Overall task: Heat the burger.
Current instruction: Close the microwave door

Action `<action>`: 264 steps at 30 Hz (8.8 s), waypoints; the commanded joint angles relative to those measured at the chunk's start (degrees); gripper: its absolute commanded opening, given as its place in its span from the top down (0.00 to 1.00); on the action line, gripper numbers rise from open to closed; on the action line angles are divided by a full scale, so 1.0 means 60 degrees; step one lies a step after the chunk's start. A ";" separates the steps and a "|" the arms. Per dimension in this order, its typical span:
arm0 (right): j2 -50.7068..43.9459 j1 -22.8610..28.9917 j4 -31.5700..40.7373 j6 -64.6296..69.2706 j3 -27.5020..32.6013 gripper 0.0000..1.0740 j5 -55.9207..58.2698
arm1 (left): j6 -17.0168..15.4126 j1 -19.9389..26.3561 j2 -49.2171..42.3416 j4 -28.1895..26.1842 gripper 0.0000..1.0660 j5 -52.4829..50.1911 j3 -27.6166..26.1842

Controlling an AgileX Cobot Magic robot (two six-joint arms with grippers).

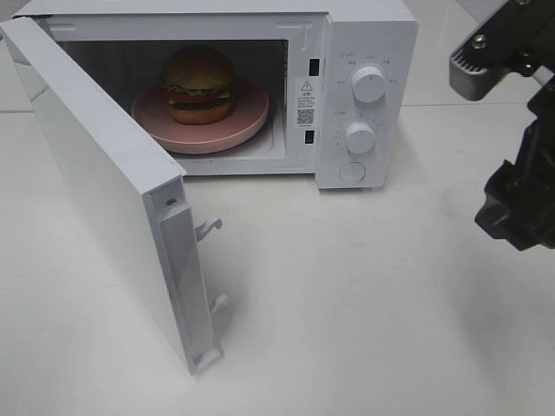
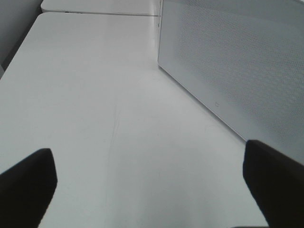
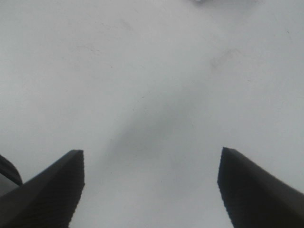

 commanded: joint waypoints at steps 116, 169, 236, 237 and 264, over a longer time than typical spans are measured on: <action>-1.1001 -0.5386 0.1451 0.0516 0.3772 0.30 0.0468 | -0.0201 -0.0057 0.0038 -0.0048 0.06 -0.0134 0.0019; -1.1001 -0.5386 0.1451 0.0506 0.3772 0.30 0.0468 | 0.0678 -0.0057 0.7802 0.0095 1.00 -1.3856 0.2731; -1.1001 -0.5386 0.1451 0.0516 0.3772 0.30 0.0468 | 0.2063 -0.7429 1.8010 -0.3333 1.00 -1.8105 -0.3142; -1.1001 -0.5386 0.1451 0.0516 0.3772 0.30 0.0468 | 0.2063 -0.7429 1.8010 -0.3333 1.00 -1.8105 -0.3142; -1.1001 -0.5386 0.1442 0.0544 0.3772 0.30 0.0468 | 0.3810 -0.7506 1.9433 -0.5262 1.00 -1.6864 -0.6303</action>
